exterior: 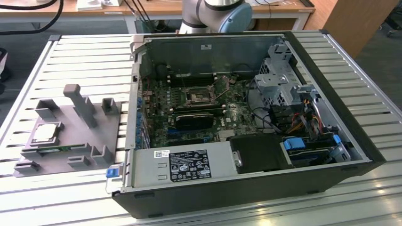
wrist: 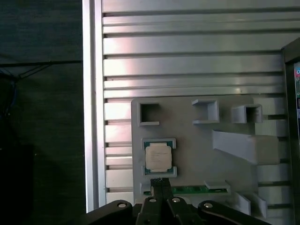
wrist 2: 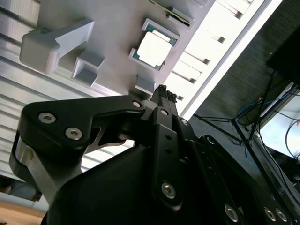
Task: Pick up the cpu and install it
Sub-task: 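Pick up the cpu and move it towards the insertion slot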
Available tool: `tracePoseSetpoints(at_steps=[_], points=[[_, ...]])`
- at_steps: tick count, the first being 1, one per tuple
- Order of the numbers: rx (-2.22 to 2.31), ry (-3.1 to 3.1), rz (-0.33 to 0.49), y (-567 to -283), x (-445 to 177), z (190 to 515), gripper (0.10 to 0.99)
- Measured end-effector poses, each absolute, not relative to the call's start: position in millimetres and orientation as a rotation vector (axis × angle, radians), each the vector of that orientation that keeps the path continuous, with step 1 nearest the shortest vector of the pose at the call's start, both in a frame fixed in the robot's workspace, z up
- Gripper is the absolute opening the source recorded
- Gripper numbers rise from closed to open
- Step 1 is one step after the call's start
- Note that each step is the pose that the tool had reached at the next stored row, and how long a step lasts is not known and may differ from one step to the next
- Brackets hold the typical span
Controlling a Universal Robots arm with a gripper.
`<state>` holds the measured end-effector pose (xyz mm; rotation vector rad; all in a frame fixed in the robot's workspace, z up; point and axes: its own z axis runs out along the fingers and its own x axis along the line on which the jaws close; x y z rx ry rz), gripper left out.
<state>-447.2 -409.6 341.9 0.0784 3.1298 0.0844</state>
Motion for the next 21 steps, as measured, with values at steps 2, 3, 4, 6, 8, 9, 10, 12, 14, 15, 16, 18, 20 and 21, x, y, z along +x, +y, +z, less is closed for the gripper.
tracePoseSetpoints(at_steps=[2, 3, 4, 6, 8, 9, 10, 12, 14, 15, 16, 18, 20, 21], points=[[0.065, 3.127, 0.085, -410.0, -447.2, 339.4, 0.106], [0.055, 3.127, 0.085, -410.1, -447.2, 338.3, 0.106], [0.046, 3.128, 0.085, -410.1, -447.2, 337.3, 0.106], [0.031, 3.128, 0.085, -410.1, -447.2, 335.0, 0.106], [0.028, 3.128, 0.085, -410.3, -447.2, 332.3, 0.106], [0.028, 3.128, 0.085, -410.4, -447.2, 331.3, 0.106], [0.028, 3.128, 0.085, -410.5, -447.2, 330.4, 0.106], [0.028, 3.128, 0.086, -411.0, -447.1, 328.8, 0.106], [0.028, 3.128, 0.087, -411.4, -447.2, 326.7, 0.106], [0.028, 3.128, 0.087, -411.4, -447.2, 325.9, 0.106], [0.028, 3.128, 0.087, -411.5, -447.2, 325.1, 0.106], [0.028, 3.128, 0.087, -411.6, -447.2, 323.4, 0.106], [0.028, 3.128, 0.088, -411.6, -447.2, 321.5, 0.106], [0.028, 3.128, 0.088, -411.6, -447.2, 320.3, 0.106]])
